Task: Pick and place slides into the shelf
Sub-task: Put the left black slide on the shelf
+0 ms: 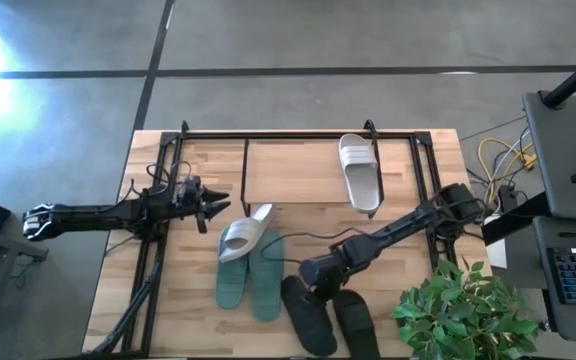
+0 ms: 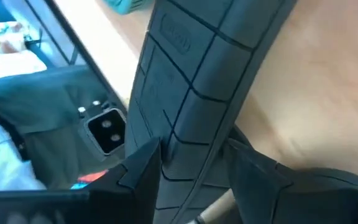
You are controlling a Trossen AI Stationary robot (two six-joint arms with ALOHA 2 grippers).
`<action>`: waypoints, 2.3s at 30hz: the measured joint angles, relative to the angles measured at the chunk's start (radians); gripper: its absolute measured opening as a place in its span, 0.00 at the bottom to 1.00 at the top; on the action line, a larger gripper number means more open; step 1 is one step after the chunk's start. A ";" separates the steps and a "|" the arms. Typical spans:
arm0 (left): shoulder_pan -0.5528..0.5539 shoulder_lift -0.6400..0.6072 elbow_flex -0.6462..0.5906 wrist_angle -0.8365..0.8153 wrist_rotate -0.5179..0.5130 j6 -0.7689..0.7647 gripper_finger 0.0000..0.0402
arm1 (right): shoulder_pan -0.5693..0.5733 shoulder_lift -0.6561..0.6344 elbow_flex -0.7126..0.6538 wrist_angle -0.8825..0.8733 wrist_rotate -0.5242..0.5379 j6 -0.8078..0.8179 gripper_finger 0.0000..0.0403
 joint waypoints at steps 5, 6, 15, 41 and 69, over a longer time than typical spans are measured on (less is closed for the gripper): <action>0.000 0.005 0.000 -0.002 0.030 0.000 0.33 | 0.002 0.033 0.073 0.011 0.004 0.000 0.41; 0.000 0.005 0.000 -0.002 0.032 0.000 0.33 | 0.002 0.040 0.086 0.010 0.005 0.001 0.42; 0.000 0.005 0.000 -0.006 0.061 0.000 0.33 | 0.002 0.102 0.141 0.017 0.021 -0.007 0.46; 0.000 0.033 -0.001 -0.006 0.098 0.006 0.33 | 0.028 0.092 0.800 -1.074 1.001 -0.724 0.24; 0.000 0.044 -0.001 -0.006 0.096 0.007 0.33 | -0.053 0.092 0.638 -0.780 1.442 -1.985 0.22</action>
